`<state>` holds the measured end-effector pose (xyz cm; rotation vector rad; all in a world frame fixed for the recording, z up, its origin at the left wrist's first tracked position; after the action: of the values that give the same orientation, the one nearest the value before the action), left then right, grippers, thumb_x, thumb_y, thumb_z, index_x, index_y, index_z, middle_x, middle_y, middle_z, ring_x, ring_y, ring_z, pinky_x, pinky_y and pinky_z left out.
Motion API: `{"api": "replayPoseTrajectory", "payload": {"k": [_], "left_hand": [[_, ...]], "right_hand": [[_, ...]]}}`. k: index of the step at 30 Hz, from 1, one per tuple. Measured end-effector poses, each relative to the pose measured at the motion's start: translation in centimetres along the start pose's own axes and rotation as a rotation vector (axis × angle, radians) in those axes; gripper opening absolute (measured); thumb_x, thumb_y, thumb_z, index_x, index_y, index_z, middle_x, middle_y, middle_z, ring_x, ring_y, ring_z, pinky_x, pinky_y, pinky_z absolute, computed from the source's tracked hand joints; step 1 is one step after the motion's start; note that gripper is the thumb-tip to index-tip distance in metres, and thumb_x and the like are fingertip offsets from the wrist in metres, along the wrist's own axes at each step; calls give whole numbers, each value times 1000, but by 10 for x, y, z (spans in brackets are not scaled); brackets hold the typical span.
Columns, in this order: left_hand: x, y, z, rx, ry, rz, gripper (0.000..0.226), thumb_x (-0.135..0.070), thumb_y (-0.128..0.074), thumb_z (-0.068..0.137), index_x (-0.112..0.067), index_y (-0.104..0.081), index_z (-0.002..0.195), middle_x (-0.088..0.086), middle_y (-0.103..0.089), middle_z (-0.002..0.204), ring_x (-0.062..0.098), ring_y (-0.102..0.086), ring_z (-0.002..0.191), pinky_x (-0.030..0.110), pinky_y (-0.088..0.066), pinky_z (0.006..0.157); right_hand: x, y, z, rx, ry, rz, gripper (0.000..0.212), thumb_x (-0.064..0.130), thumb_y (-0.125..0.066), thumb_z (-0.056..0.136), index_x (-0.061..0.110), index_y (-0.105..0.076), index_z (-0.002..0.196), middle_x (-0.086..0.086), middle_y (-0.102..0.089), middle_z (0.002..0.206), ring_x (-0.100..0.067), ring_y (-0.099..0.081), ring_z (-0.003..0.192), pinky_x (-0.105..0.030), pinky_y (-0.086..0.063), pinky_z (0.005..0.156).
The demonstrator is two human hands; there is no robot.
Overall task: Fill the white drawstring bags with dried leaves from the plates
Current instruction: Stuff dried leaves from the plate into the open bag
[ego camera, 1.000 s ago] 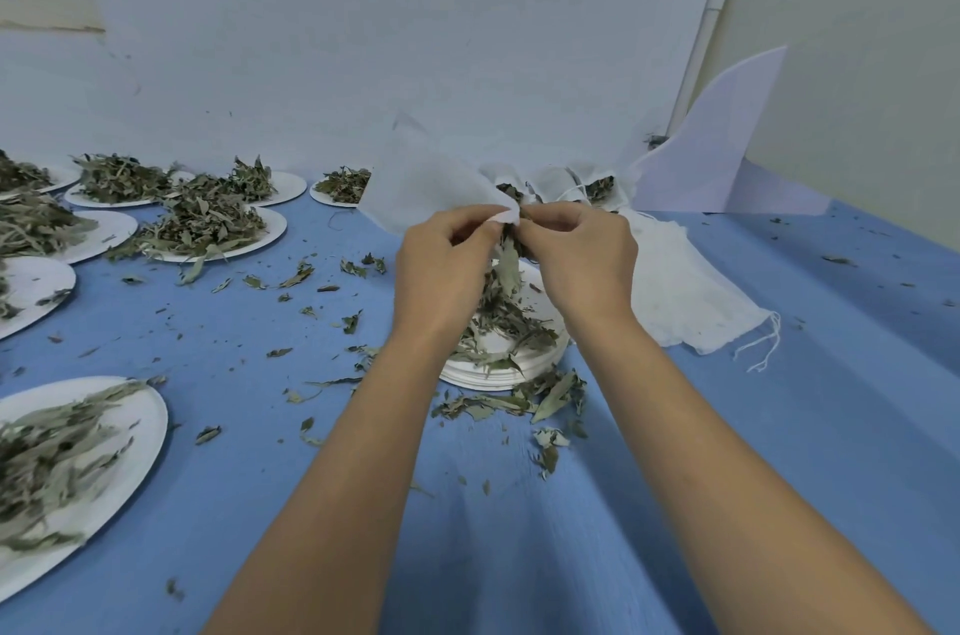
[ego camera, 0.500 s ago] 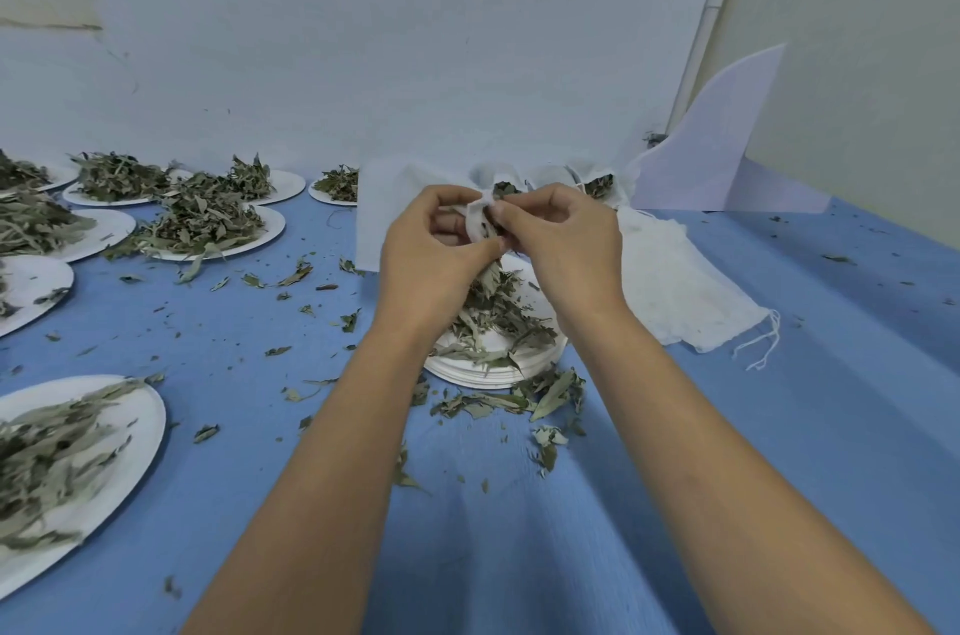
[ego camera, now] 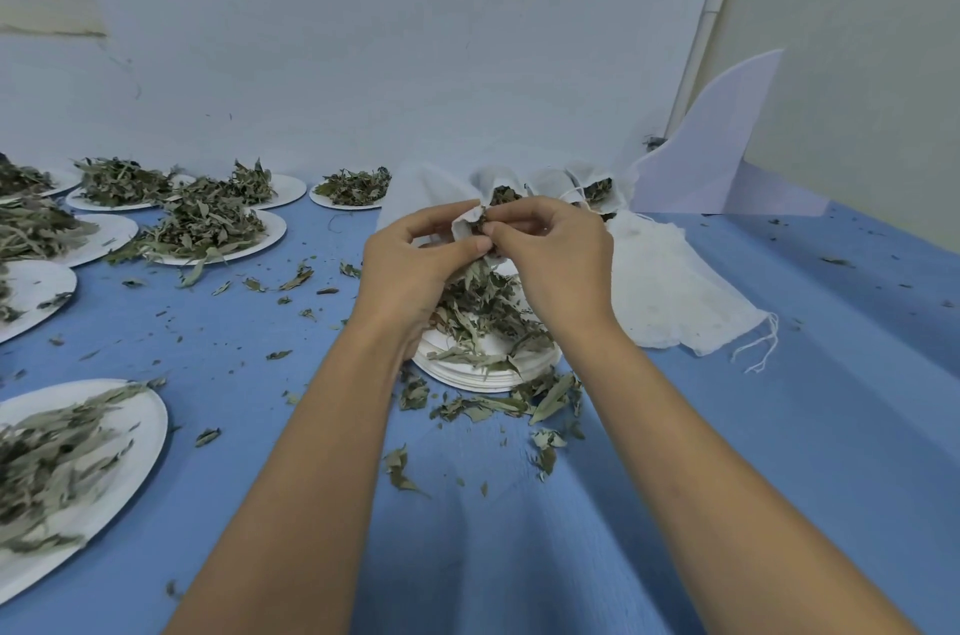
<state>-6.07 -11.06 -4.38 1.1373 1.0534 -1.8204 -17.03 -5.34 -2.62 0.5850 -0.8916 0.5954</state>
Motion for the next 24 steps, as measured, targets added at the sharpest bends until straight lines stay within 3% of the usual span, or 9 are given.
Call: {"api": "replayPoseTrajectory", "payload": {"k": [5, 10, 13, 16, 18, 20, 24], "left_hand": [[0, 6, 0, 9, 11, 14, 24, 0, -77, 71, -17, -73, 88, -5, -72, 69, 9, -70, 66, 15, -52, 59], [1, 9, 2, -65, -8, 72, 22, -1, -77, 73, -20, -71, 80, -11, -70, 66, 5, -66, 64, 16, -52, 58], [1, 12, 4, -104, -13, 65, 23, 2, -75, 75, -21, -70, 77, -11, -69, 65, 5, -65, 65, 18, -54, 61], [0, 15, 5, -140, -2, 42, 25, 4, -74, 75, -21, -70, 76, -5, -68, 67, 8, -65, 64, 20, -54, 61], [0, 16, 5, -141, 11, 16, 25, 5, -73, 76, -20, -69, 78, 1, -68, 75, 12, -65, 67, 24, -56, 66], [-1, 14, 5, -105, 20, -8, 24, 6, -71, 77, -19, -69, 80, 4, -69, 80, 12, -67, 68, 23, -56, 66], [-3, 7, 2, -31, 34, -24, 23, 7, -69, 78, -16, -67, 83, 0, -70, 75, 9, -67, 65, 20, -54, 61]], "right_hand": [[-1, 4, 3, 120, -57, 33, 15, 16, -72, 80, 30, -71, 74, 12, -68, 65, 3, -63, 63, -10, -46, 57], [-1, 6, 5, 263, -149, 173, 23, 4, -54, 83, 18, -73, 78, 4, -72, 80, -4, -65, 86, -11, -40, 70], [-4, 6, 5, 284, -195, 233, 15, 7, -63, 82, 17, -68, 91, -2, -71, 100, -13, -66, 99, -24, -49, 86], [-7, 7, 5, 181, -233, 429, 17, -1, -55, 88, 9, -60, 101, -6, -72, 91, -17, -70, 85, -27, -57, 81], [-11, 10, 8, 86, -169, 259, 19, 4, -60, 88, 12, -61, 104, 1, -68, 89, -18, -67, 87, -29, -57, 80], [-12, 11, 9, 104, -86, 73, 20, 17, -69, 84, 20, -66, 104, 7, -67, 89, -14, -65, 92, -32, -55, 83], [-8, 9, 5, 152, 18, -36, 12, 23, -72, 83, 35, -71, 80, 21, -69, 71, 6, -64, 74, -16, -52, 72]]}}
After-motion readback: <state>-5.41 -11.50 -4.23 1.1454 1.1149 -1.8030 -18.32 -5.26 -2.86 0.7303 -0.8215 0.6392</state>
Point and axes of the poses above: each hand's wrist, its own z-axis towards the middle knuckle, its own y-axis out of the back of the hand, x = y × z, the point moved 2 cm from there along z, towards the middle knuckle
